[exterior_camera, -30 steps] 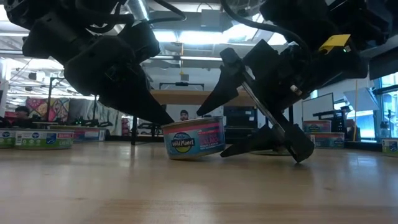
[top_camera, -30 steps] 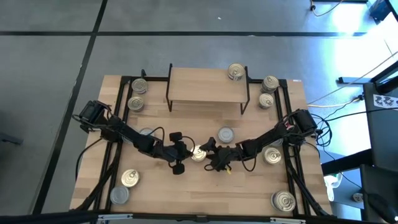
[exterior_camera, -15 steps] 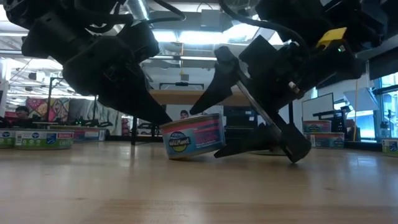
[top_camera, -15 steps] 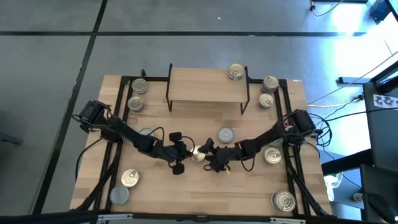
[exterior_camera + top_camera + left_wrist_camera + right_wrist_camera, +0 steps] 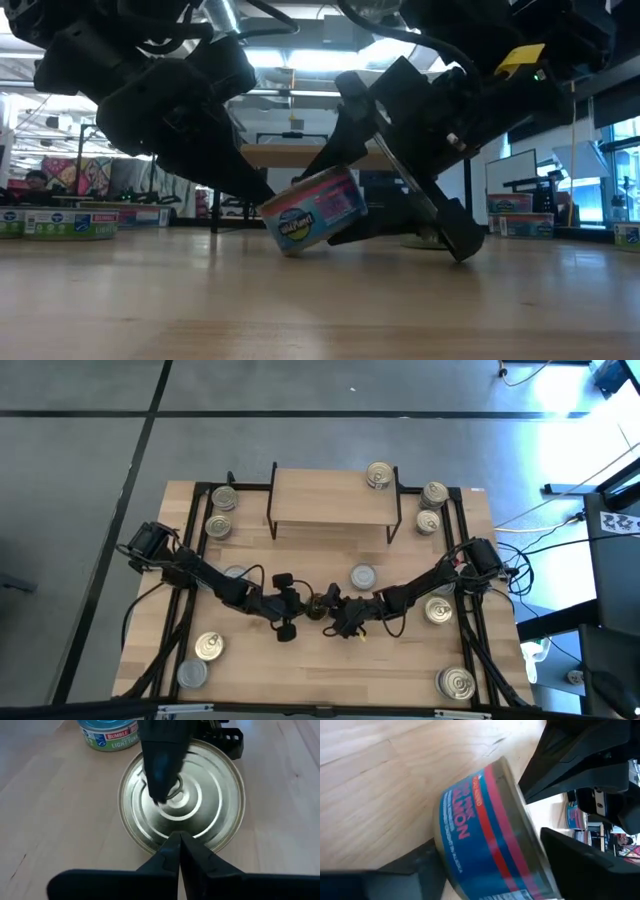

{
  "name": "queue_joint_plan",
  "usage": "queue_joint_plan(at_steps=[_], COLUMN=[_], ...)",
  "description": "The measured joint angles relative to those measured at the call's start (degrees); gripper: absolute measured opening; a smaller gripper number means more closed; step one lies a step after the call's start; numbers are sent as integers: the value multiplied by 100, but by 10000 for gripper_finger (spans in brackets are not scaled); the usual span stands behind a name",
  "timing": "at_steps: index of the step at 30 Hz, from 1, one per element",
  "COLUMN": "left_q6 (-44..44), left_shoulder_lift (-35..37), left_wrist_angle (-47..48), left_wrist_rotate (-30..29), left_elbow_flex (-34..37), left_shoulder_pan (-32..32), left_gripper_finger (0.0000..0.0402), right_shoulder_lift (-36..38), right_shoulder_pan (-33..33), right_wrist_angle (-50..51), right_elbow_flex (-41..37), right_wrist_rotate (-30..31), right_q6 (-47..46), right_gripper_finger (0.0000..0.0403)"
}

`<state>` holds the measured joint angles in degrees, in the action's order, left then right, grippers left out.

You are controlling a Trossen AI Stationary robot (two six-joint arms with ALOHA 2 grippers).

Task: Stack canned seafood by type on shelf
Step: Stack the blue pink tuna can on top of the blue pink tuna can on the shelf

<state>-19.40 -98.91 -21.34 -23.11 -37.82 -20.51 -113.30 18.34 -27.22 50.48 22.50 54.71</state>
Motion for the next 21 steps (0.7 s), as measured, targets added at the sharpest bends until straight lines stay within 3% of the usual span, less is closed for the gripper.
queue_joint_plan(at_steps=[6,14,21], left_q6=[-31,29,24], left_shoulder_lift=[13,549,1421], left_wrist_angle=[-31,335,1611], left_wrist_rotate=[-75,57,21], left_elbow_flex=[0,5,4], left_shoulder_pan=[4,-20,-22], left_gripper_finger=[7,2,4], right_shoulder_lift=[0,185,1290], right_shoulder_pan=[-1,181,140], right_wrist_angle=[6,248,1061], right_elbow_flex=[-4,92,117], right_wrist_rotate=[43,884,1566], right_q6=[-292,-846,-1413], right_gripper_finger=[189,189,189])
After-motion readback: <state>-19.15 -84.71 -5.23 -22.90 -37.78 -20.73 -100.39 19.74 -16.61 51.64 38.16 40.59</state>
